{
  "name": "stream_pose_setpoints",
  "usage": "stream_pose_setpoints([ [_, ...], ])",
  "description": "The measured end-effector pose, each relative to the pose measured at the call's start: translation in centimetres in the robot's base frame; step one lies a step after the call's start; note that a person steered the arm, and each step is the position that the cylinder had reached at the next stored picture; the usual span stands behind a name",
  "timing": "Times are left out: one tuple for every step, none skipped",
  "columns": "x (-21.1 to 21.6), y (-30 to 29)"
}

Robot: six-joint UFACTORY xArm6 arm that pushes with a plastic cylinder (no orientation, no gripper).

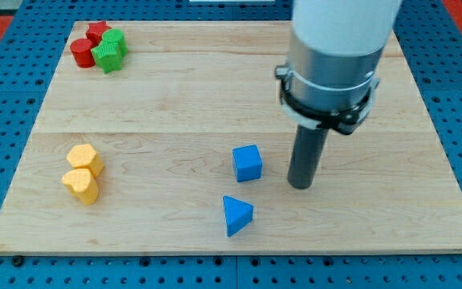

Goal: Place the blue cube right to the yellow heart

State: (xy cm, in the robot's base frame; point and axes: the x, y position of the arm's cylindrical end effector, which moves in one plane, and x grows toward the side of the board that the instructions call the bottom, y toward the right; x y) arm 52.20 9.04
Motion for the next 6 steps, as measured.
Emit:
stream_pose_setpoints([
  [-0.2,-4.5],
  [-0.2,-9.3],
  [-1.4,-5.0],
  [-3.6,-4.6],
  [-2.8,-12.4],
  [-1.4,-19.7],
])
